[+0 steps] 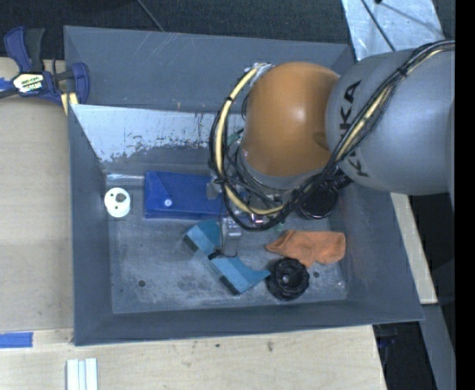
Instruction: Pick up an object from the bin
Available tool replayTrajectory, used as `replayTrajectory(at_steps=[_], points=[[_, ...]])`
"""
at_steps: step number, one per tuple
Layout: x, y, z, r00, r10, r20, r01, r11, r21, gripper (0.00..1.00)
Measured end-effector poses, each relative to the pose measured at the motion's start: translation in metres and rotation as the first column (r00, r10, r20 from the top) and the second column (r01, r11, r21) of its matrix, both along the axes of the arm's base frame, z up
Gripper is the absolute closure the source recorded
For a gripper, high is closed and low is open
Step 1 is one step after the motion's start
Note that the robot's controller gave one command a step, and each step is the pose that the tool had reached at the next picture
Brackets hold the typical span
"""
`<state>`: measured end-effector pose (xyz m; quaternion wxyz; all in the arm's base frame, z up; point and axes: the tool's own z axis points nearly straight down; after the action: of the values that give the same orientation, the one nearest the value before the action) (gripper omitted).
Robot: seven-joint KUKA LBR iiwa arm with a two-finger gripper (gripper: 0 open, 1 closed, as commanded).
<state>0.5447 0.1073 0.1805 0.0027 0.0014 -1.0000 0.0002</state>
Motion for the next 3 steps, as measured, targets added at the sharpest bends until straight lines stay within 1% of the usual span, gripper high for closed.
replayTrajectory(at_steps=[1,2,3], points=[[0.002,-0.001,0.005,1.000,-0.003,0.008,0.003,1.000,0.001,0.00],[-0.010,-0.011,-0.040,0.990,-0.141,0.010,0.141,0.990,0.002,0.00],[-0.020,-0.017,-0.108,0.976,-0.218,-0.007,0.219,0.976,0.005,0.00]])
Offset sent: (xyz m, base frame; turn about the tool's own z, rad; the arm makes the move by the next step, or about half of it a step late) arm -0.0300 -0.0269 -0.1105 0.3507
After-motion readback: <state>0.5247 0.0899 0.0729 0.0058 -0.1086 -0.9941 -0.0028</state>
